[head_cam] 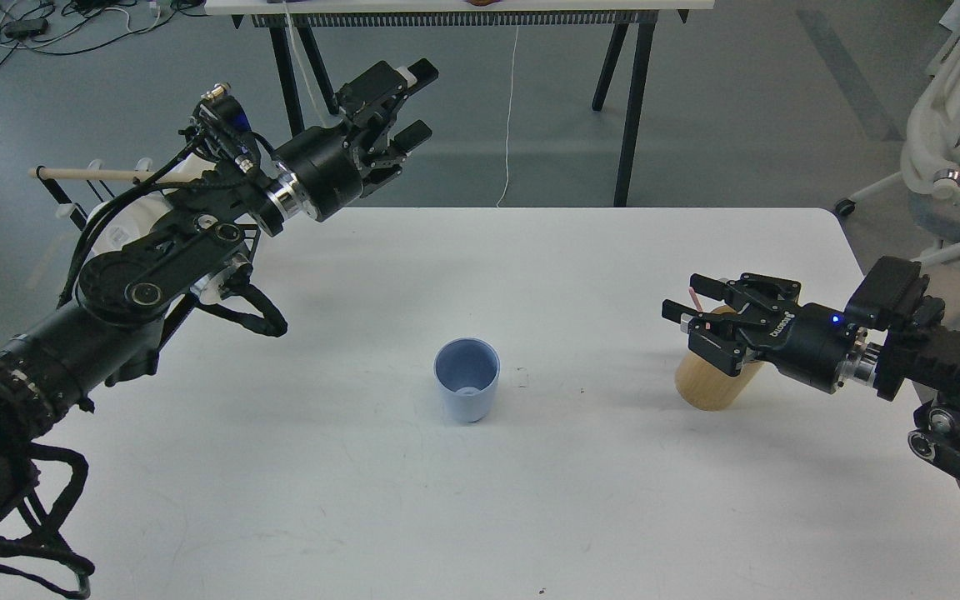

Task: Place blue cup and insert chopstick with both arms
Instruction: 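Move the right gripper to the pink straw in the tan cup, then grasp the pink straw with the right gripper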

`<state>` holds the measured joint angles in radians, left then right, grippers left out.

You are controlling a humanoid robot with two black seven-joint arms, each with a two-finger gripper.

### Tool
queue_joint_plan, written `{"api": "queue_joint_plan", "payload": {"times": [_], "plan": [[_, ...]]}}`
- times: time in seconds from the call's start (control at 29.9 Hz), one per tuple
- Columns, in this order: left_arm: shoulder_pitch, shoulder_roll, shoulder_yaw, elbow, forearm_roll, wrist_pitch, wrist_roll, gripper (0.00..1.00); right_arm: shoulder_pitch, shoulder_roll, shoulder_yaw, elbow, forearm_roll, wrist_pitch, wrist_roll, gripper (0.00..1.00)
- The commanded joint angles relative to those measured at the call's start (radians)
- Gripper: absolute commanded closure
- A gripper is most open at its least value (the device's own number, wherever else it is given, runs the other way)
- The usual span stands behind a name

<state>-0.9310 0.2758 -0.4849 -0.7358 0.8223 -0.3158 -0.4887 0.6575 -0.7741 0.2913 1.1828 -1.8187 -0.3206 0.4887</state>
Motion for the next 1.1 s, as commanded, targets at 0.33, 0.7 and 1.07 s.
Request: {"api": "queue_joint_plan", "payload": {"times": [0.33,0.7,1.07], "plan": [[0.011,-0.006,0.000,0.009,0.000,0.007,0.000,0.02,0.004,-0.011,-0.009,-0.005,-0.021,-0.003,0.000,0.78],[0.014,-0.004,-0.001,0.032,-0.078,0.006,0.000,0.02,0.014,-0.031,0.000,-0.015,-0.021,-0.005,0.000,0.85],[0.015,-0.010,-0.001,0.032,-0.078,0.007,0.000,0.02,0.014,-0.083,0.000,-0.015,-0.017,-0.046,0.000,0.93]]}}
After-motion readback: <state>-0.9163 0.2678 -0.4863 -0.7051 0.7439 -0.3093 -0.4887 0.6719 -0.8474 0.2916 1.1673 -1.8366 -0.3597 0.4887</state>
